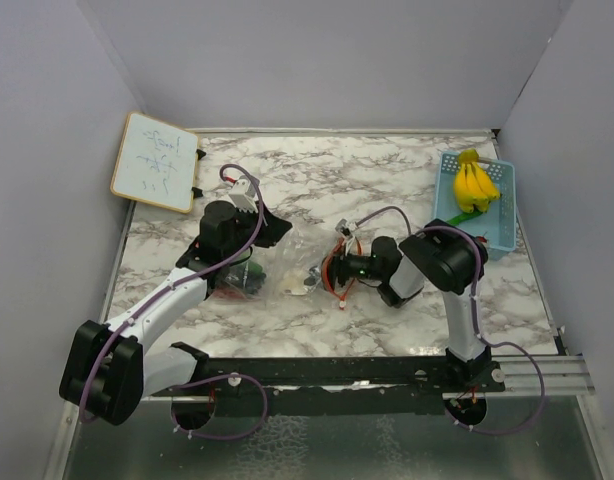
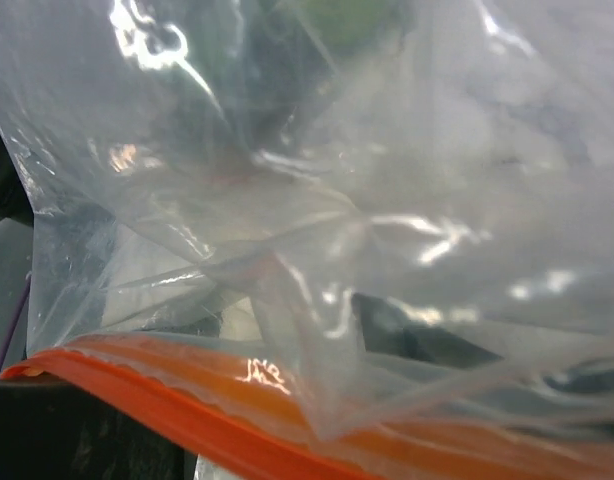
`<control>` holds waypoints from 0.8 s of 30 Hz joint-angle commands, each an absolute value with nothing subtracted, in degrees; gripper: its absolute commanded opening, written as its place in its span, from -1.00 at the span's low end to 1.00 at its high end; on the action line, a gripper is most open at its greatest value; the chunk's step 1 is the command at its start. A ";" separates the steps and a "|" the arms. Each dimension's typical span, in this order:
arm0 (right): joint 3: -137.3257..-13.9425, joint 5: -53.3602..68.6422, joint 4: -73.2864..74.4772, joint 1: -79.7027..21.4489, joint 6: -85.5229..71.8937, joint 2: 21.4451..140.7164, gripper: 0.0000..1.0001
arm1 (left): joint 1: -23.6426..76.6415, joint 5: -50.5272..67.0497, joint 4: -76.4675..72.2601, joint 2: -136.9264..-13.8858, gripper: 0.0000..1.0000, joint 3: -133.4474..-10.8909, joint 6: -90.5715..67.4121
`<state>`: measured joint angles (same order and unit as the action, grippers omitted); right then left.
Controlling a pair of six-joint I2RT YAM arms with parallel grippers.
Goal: Open the zip-top bag and remove the fake food
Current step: Pick up the fake vegetable from the zipper food storage bag.
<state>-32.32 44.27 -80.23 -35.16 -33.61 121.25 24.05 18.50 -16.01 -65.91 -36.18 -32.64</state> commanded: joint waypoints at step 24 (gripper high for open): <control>-39.27 28.25 -42.52 -44.34 -14.28 111.00 -0.97 | 23.23 18.24 -17.49 -65.40 -1.00 -35.09 -32.06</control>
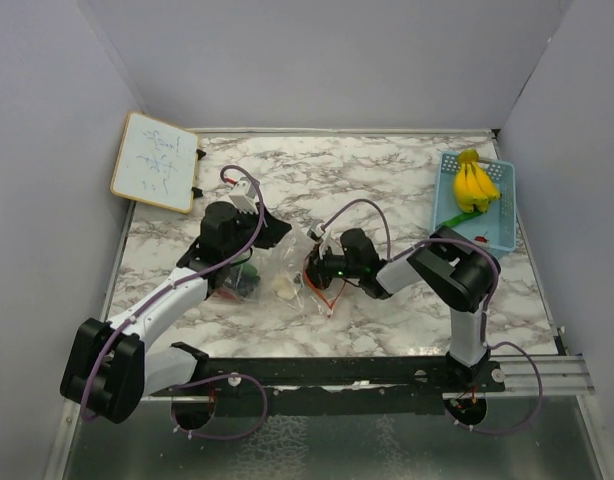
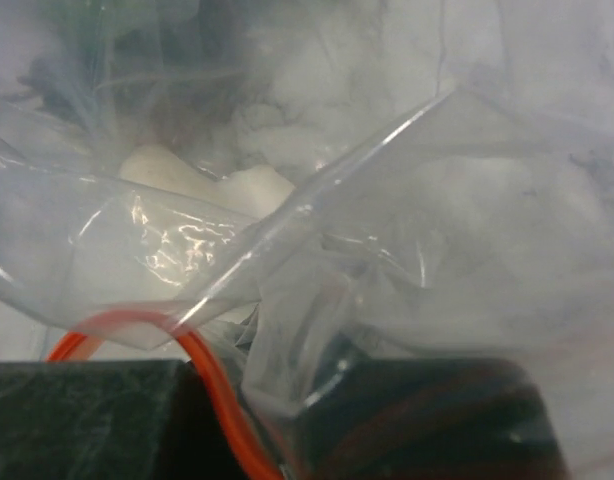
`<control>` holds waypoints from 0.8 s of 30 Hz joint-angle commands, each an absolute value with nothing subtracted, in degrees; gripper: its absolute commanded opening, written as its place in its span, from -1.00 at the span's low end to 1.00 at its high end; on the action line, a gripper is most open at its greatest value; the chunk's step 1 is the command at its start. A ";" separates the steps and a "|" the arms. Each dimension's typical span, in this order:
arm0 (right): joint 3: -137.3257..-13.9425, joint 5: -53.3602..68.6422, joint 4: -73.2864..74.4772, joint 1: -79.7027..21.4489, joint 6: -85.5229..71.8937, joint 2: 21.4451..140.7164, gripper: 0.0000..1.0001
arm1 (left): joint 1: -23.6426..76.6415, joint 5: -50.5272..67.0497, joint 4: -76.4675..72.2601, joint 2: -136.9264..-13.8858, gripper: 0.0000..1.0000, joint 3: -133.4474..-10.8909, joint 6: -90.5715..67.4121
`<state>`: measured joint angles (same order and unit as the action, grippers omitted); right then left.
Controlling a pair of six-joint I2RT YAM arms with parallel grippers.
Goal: Open the zip-top bag and remove the fake food
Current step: Pick up the fake vegetable from the zipper food storage bag.
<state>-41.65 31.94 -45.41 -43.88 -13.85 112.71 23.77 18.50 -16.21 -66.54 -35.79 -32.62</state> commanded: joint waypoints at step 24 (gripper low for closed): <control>-30.35 23.83 -35.80 -34.09 -14.19 89.37 -0.97 | 20.02 19.91 -18.96 -64.60 -1.00 -32.89 -32.54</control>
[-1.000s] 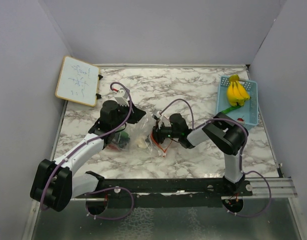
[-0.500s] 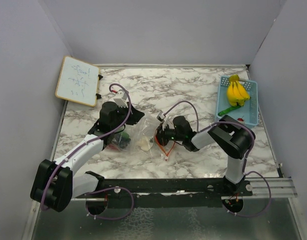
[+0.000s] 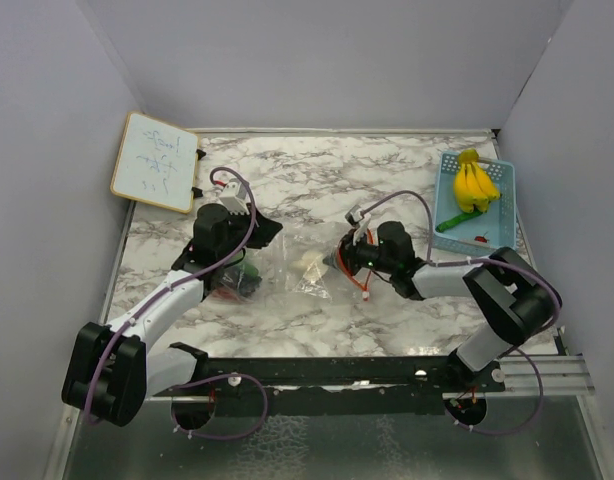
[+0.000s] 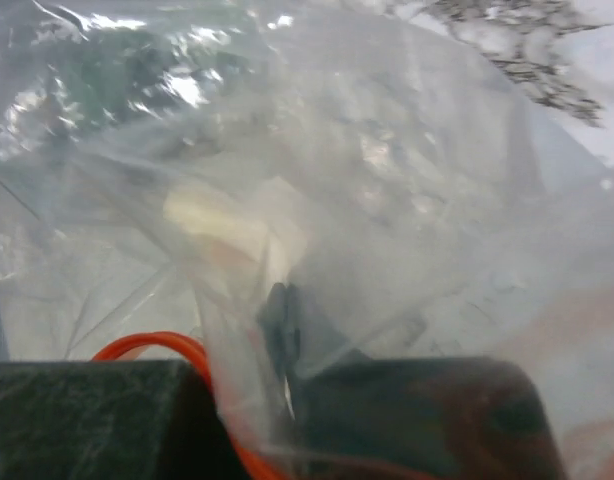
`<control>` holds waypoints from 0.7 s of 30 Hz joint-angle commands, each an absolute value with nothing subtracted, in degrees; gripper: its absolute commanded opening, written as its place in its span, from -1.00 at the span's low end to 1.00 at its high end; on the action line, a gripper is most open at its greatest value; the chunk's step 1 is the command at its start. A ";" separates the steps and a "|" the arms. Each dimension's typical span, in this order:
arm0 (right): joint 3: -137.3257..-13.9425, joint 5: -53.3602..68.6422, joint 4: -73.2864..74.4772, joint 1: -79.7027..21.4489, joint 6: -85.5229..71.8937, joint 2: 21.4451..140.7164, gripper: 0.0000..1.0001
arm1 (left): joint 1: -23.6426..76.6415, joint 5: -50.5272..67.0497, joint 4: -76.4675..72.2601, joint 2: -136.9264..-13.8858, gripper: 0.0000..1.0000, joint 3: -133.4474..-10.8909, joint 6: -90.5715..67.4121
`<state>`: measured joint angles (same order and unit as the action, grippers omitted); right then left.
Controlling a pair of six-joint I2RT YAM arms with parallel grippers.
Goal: Open the zip-top bag and remove the fake food
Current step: Pick up the fake vegetable from the zipper food storage bag.
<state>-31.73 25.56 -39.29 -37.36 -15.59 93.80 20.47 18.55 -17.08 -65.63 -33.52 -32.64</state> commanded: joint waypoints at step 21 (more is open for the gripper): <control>-30.09 18.26 -15.41 -19.48 -9.23 71.45 -0.97 | 15.02 20.78 -17.51 -63.83 -1.00 -32.01 -32.82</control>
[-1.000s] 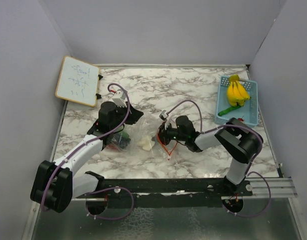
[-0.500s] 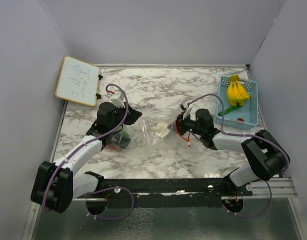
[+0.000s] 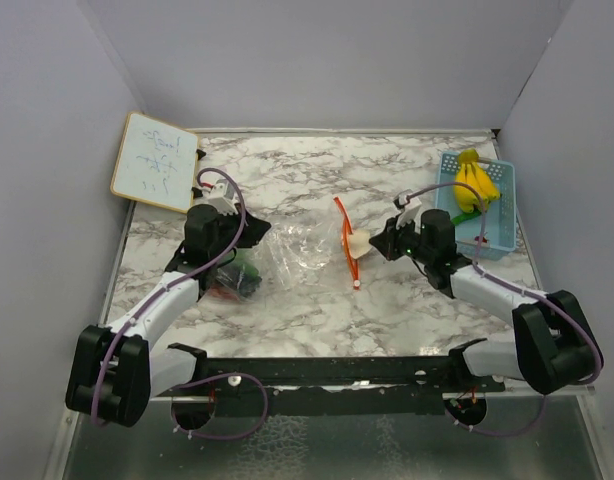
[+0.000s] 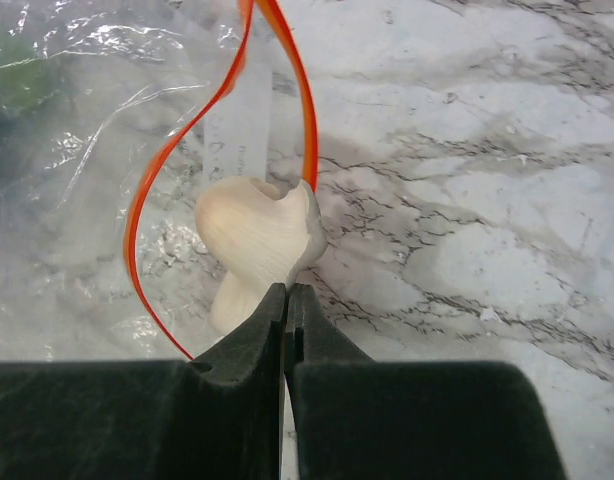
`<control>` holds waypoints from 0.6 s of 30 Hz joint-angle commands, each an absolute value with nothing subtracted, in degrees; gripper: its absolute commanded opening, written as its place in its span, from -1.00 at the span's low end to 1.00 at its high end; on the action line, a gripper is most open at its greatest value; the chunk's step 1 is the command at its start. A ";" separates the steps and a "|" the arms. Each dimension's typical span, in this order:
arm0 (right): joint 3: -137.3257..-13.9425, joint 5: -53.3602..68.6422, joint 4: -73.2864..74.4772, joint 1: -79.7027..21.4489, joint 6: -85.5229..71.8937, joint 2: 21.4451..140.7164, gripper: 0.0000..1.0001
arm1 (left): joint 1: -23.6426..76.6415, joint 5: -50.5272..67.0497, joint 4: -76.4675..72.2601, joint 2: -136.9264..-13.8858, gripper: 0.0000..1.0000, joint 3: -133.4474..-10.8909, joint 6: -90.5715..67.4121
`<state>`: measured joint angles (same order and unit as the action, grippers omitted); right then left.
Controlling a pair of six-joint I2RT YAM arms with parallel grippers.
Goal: Open the zip-top bag and remove the fake food
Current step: Pick up the fake vegetable from the zipper food storage bag, then place the fake vegetable in the bin.
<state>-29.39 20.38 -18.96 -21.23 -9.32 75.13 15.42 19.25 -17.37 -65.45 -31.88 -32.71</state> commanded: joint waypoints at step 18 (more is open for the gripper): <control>-32.35 12.26 -14.36 6.88 -20.44 62.97 -0.97 | 14.72 20.92 -19.82 -64.86 -1.00 -30.15 -33.50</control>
